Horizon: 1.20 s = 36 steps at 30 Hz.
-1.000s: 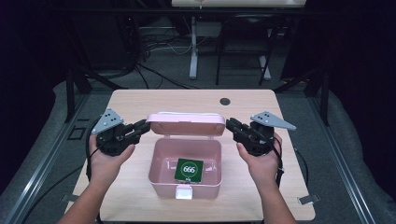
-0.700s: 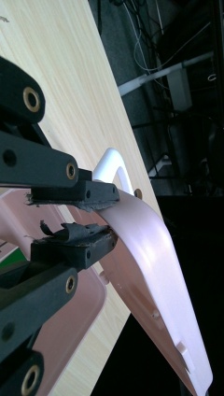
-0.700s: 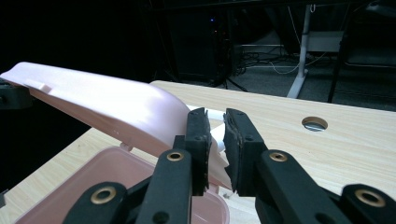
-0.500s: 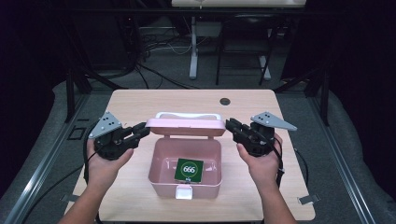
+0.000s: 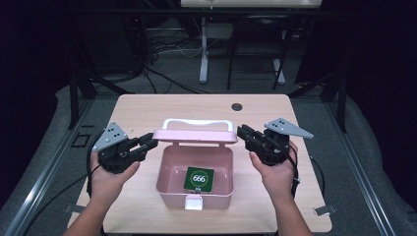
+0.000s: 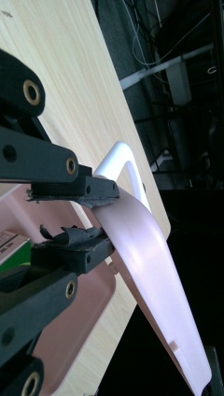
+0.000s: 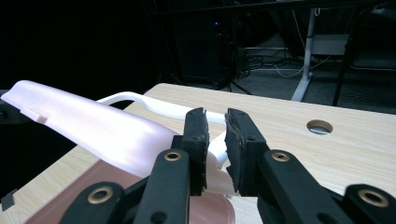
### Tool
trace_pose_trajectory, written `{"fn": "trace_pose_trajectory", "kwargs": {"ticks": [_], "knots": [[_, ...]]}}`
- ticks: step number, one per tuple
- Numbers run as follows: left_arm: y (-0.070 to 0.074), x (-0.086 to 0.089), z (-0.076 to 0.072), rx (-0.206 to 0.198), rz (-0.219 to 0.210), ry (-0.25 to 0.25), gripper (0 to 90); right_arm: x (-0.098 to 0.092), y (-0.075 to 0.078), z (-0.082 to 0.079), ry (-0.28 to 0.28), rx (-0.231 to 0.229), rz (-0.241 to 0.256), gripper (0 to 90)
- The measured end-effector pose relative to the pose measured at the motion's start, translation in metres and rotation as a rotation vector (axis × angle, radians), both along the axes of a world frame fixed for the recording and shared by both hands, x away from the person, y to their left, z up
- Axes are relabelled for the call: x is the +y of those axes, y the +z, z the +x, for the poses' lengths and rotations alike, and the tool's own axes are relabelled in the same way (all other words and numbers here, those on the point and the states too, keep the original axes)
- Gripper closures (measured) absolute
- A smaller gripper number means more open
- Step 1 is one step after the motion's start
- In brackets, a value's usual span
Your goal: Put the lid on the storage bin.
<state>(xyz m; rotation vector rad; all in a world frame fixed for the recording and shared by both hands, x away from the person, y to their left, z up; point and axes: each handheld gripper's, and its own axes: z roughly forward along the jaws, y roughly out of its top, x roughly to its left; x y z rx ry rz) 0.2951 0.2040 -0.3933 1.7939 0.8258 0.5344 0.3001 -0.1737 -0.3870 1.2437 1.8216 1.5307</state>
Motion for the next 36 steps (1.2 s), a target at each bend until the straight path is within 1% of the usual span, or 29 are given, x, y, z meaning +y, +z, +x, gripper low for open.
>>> {"fn": "trace_pose_trajectory", "kwargs": {"ticks": [7,10,16,22,26,32,36], "knots": [[-0.002,0.0,-0.004,0.001,-0.001,-0.005,72.4,0.0,-0.001,0.0,0.005,0.003,-0.004,77.6],[-0.002,0.0,-0.005,0.003,0.001,-0.008,71.9,0.0,-0.001,0.0,0.006,0.005,0.002,77.5],[-0.004,0.0,-0.006,0.003,-0.011,-0.006,71.4,-0.003,-0.001,0.0,0.008,0.01,0.01,77.4],[-0.006,0.0,-0.006,0.008,-0.009,-0.008,71.1,-0.004,-0.002,0.002,0.013,0.012,0.014,77.1],[-0.008,0.001,-0.009,0.014,0.002,-0.011,71.1,-0.002,-0.002,0.003,0.019,0.014,0.02,76.9],[-0.011,0.001,-0.014,0.013,0.013,-0.013,71.1,-0.001,-0.004,0.004,0.028,0.018,0.014,76.6],[-0.011,0.001,-0.015,0.01,0.017,-0.016,71.1,-0.003,-0.005,0.006,0.028,0.02,0.025,76.6]]}}
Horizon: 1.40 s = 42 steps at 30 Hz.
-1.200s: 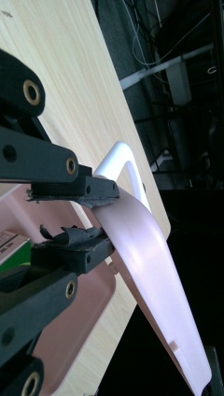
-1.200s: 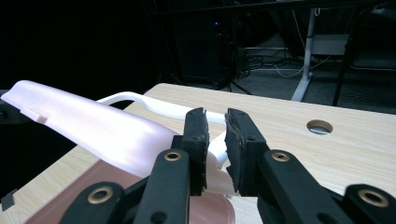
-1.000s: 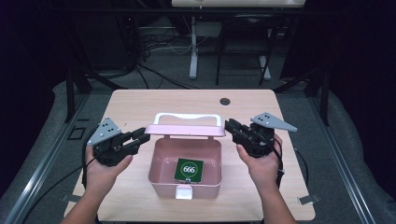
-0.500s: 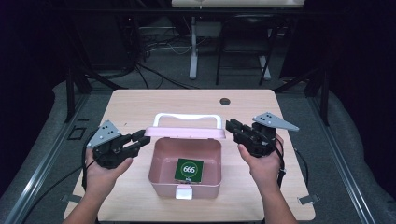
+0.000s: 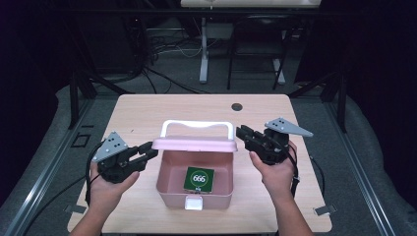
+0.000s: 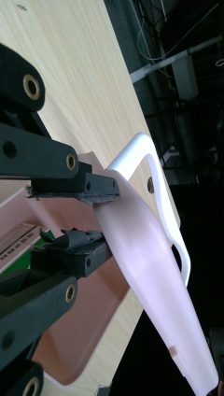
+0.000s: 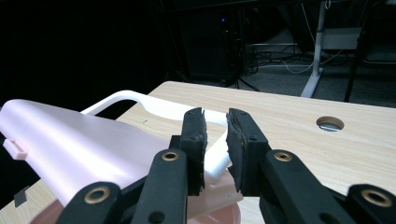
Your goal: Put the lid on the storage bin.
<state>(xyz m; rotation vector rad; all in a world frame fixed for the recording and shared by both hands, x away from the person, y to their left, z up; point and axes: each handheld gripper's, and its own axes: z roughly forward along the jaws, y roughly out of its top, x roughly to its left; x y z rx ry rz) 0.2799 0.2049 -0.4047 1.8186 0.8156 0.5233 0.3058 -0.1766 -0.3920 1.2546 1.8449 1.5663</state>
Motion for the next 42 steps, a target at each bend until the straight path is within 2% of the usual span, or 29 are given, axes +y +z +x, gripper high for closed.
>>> {"fn": "trace_pose_trajectory", "kwargs": {"ticks": [9,23,35,38,42], "knots": [[-0.002,0.001,-0.003,0.004,-0.008,-0.005,71.1,-0.003,-0.001,0.002,-0.005,0.011,0.014,76.6],[-0.008,0.002,-0.012,0.001,0.011,-0.01,70.8,-0.009,-0.003,0.005,-0.019,0.021,0.026,76.7],[-0.019,0.006,-0.025,0.007,0.014,-0.028,70.6,-0.01,-0.003,0.005,-0.022,0.023,0.025,76.7],[-0.023,0.006,-0.029,0.019,0.012,-0.032,70.6,-0.01,-0.003,0.005,-0.024,0.023,0.028,76.7],[-0.028,0.005,-0.034,0.006,0.026,-0.025,70.5,-0.011,-0.003,0.004,-0.026,0.02,0.026,76.7]]}}
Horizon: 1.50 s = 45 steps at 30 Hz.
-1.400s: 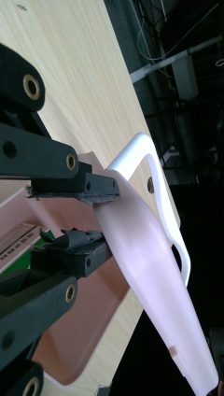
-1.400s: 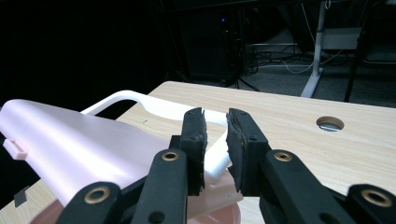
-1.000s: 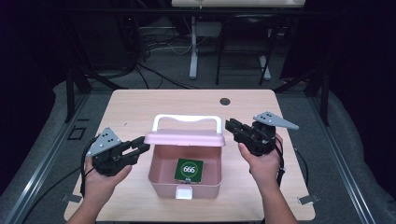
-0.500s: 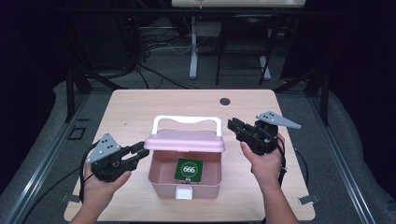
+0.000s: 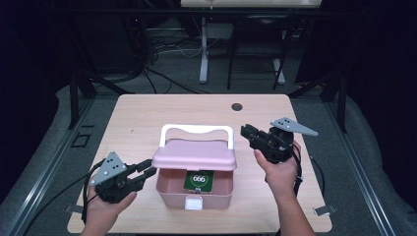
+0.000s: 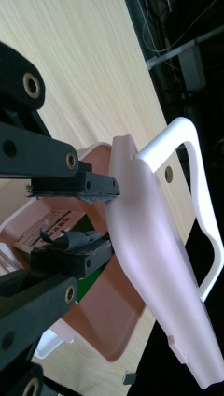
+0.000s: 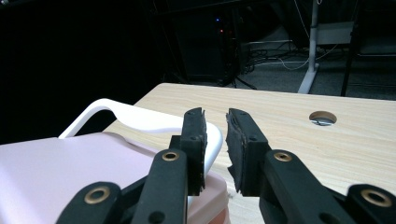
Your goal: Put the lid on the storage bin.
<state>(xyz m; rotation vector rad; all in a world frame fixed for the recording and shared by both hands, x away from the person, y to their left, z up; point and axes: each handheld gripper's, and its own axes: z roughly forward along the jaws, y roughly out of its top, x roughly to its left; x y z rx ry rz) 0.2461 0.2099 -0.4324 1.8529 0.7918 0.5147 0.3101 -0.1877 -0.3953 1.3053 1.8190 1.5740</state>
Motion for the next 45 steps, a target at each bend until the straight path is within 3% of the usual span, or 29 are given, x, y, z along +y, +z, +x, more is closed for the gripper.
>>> {"fn": "trace_pose_trajectory", "kwargs": {"ticks": [6,11,22,45], "knots": [[-0.007,0.002,-0.004,-0.004,-0.009,-0.001,70.6,0.0,-0.001,0.0,-0.001,0.0,-0.003,76.8],[-0.015,0.002,-0.01,-0.002,0.009,-0.001,70.6,0.0,-0.001,0.0,-0.002,0.0,-0.008,76.9],[-0.034,0.003,-0.016,0.045,0.03,-0.013,70.7,0.001,-0.001,-0.001,-0.002,-0.006,-0.009,77.2],[-0.048,0.005,-0.026,0.062,0.061,-0.018,71.7,-0.004,-0.001,-0.003,-0.01,-0.015,-0.003,77.4]]}}
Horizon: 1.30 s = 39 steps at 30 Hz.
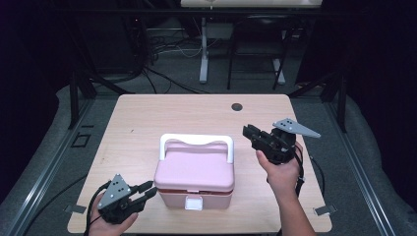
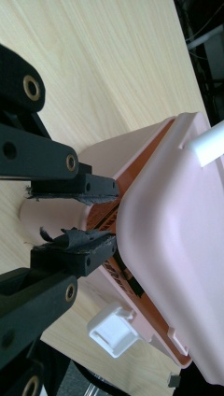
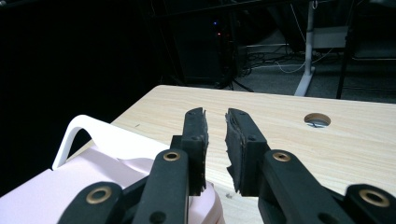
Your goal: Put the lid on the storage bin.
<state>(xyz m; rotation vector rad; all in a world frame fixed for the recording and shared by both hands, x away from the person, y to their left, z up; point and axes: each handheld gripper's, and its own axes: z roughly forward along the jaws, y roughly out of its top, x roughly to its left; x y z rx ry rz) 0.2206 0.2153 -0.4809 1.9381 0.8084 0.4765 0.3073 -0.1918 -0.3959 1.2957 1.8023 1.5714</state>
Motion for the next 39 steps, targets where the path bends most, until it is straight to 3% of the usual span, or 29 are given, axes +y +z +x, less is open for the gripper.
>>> {"fn": "trace_pose_trajectory", "kwargs": {"ticks": [13,23,33,39], "knots": [[-0.013,0.001,-0.002,0.05,0.022,-0.007,72.9,0.003,0.001,-0.002,0.011,-0.005,-0.004,77.4],[-0.011,0.007,-0.002,0.037,0.004,0.008,72.2,0.002,0.003,-0.004,0.014,-0.013,-0.003,77.3],[-0.015,0.021,0.007,0.026,-0.015,0.072,63.7,0.003,0.0,-0.002,0.015,-0.005,-0.015,75.5],[-0.024,0.032,0.018,0.047,-0.026,0.127,59.6,0.002,-0.003,0.001,0.011,0.008,-0.017,73.0]]}}
